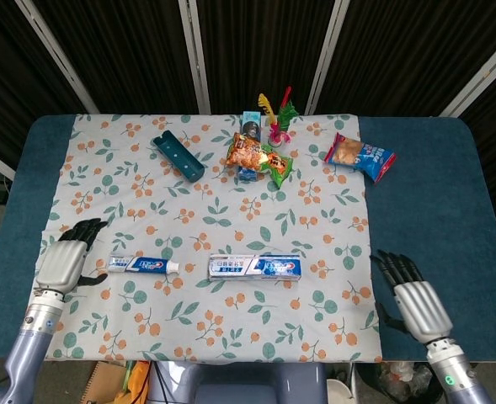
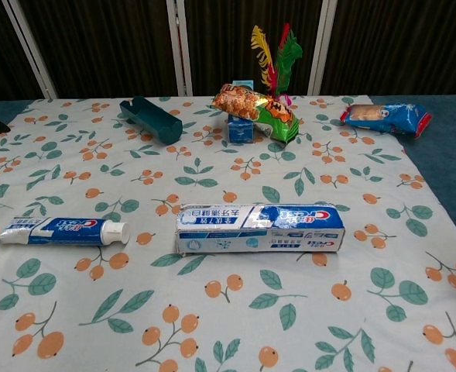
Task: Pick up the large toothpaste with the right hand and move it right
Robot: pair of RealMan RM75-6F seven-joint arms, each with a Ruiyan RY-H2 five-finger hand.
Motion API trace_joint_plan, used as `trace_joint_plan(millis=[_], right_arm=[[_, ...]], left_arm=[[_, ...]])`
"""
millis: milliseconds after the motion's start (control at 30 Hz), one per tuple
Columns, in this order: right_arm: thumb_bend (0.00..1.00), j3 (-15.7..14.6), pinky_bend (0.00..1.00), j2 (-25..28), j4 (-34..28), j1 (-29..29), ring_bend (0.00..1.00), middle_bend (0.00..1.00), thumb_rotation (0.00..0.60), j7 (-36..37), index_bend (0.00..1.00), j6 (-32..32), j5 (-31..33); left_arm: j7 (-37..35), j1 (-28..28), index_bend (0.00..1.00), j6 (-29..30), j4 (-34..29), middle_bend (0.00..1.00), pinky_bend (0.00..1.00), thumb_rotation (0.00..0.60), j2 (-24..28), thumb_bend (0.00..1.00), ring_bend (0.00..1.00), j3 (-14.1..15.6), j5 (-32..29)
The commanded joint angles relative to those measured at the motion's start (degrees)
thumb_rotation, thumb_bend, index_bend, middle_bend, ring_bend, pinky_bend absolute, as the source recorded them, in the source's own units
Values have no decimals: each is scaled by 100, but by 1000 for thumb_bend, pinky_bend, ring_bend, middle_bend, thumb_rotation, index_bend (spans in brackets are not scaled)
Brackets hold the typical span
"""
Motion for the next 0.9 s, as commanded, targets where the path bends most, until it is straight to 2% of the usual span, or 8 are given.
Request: trace_joint_plan(millis=[33, 167, 300, 467, 700, 900], right_arm=[[432, 312, 15, -236, -690, 747, 0, 12, 600, -370, 0, -1038, 523], [432, 617, 15, -685, -755, 1315, 0, 12, 600, -937, 0, -1725, 1335], [433, 854, 15, -1166, -577, 1820, 0, 12, 600, -1397, 0, -2137, 2255], [428, 1109, 14, -1908, 20, 2549, 0, 12, 600, -1766, 0, -2460, 3547], [394, 1125, 15, -2368, 458, 2973, 0, 5, 600, -1964, 0, -2331, 4121], [394, 1078, 15, -2664, 752, 3096, 0, 4, 600, -1729, 0, -2343, 4106]], left_arm=[[-87, -1, 94, 23, 44, 48, 176, 600, 10, 32, 72, -16, -1], [-206, 4, 68, 91, 131, 31, 169, 600, 35, 30, 56, -36, 48], [-371, 14, 55, 121, 187, 22, 168, 600, 61, 9, 56, -57, 50], [-596, 26, 51, 28, 300, 20, 168, 600, 121, 9, 56, -93, -134], [-727, 15, 36, -23, 396, 9, 168, 600, 142, 0, 56, -95, -213], [-820, 14, 34, -66, 456, 8, 168, 600, 166, 0, 56, -111, -316]])
